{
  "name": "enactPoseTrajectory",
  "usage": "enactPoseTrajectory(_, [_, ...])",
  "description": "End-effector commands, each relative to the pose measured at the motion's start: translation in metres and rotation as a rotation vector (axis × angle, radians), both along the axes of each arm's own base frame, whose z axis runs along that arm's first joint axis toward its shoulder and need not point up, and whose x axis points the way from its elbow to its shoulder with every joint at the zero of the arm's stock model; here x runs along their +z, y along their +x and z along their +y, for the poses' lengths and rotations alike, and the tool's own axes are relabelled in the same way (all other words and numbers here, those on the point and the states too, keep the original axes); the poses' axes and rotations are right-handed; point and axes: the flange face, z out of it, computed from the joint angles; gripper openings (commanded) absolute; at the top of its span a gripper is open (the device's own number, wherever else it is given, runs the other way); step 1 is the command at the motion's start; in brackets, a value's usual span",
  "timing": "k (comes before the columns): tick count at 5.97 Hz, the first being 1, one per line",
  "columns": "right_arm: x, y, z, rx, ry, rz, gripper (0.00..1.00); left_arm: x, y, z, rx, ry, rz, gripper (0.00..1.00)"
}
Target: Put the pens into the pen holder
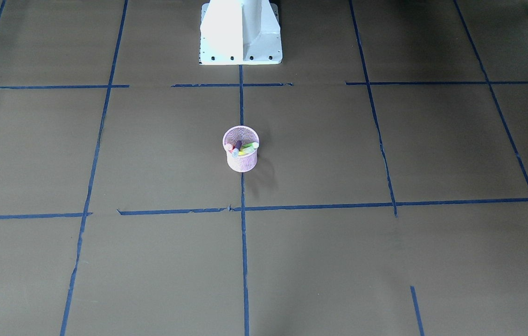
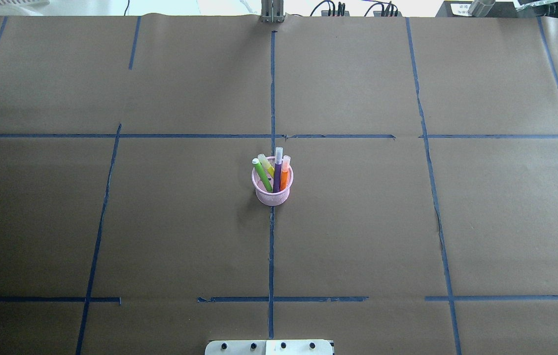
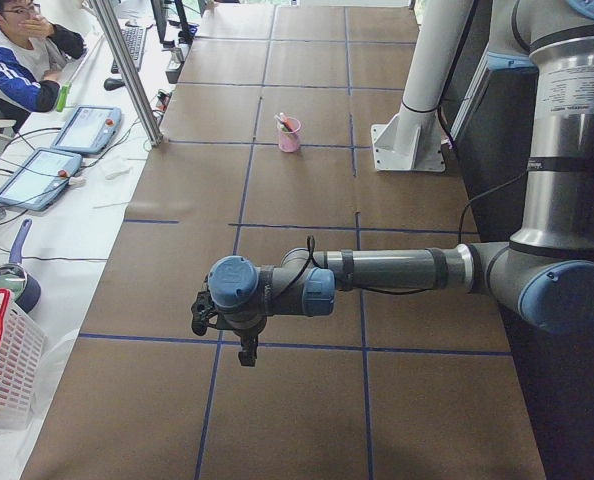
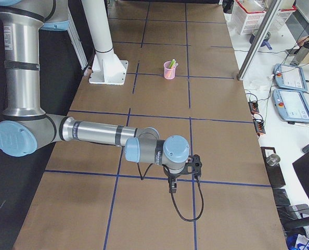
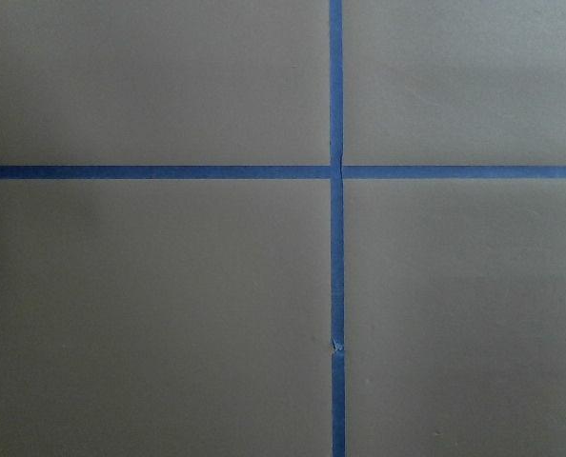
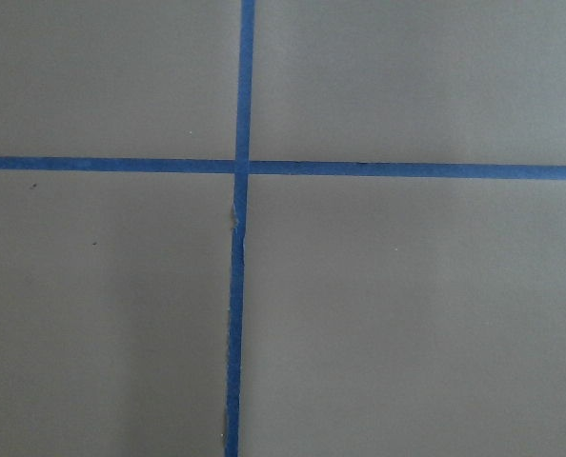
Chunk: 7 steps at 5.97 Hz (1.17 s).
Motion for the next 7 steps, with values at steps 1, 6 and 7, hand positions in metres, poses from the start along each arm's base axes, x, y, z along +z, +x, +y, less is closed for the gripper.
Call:
enactPoseTrajectory(1, [-0.010, 0.001, 0.001, 0.060, -0.013, 0.006, 1.00, -0.005, -0.003, -0.003, -0.005, 0.003, -0.009, 1.00])
enactPoseTrajectory(6, [-0.039, 0.014, -0.020, 0.087, -0.149, -0.037, 1.00, 0.010, -0.004, 0.001, 0.036, -0.068, -0.055, 1.00])
enactPoseTrajectory(7, [-0.039, 0.014, -0.020, 0.086, -0.147, -0.040, 1.00, 0.009, -0.008, 0.001, 0.051, -0.044, -0.055, 1.00])
